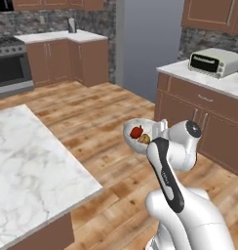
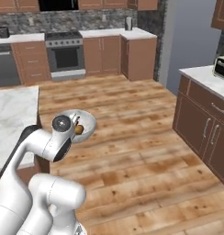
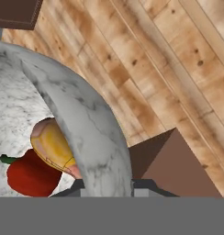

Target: Pick the chicken drumstick and bell pepper from their plates and place them in the bowl. Then put the bowl in the fridge.

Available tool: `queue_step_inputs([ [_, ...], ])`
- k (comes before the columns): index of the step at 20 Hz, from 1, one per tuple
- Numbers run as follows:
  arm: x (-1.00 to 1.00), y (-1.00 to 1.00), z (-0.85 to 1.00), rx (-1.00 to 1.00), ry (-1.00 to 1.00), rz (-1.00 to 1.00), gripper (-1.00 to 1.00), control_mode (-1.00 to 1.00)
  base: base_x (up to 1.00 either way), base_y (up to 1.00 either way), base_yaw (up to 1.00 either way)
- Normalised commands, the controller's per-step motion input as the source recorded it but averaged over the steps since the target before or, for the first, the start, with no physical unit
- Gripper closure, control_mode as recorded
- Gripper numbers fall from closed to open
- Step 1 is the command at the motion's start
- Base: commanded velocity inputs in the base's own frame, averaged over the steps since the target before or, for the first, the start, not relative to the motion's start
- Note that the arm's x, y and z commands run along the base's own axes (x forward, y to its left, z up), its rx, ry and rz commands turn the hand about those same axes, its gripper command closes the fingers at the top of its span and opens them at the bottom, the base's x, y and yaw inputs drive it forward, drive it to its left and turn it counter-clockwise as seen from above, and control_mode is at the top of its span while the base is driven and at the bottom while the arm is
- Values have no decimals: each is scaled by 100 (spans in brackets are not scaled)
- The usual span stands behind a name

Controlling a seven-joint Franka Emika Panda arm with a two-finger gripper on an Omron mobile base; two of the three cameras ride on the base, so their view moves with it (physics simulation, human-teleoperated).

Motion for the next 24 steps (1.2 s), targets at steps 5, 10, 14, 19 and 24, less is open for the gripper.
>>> queue_step_inputs([
  [5,0,0,0,0,0,0,100,100,87,-38,3],
  [10,0,0,0,0,0,0,100,100,93,-18,13],
  [14,0,0,0,0,0,0,100,100,94,-10,16],
  [19,0,0,0,0,0,0,100,100,94,0,17],
  [24,0,0,0,0,0,0,100,100,94,1,15],
])
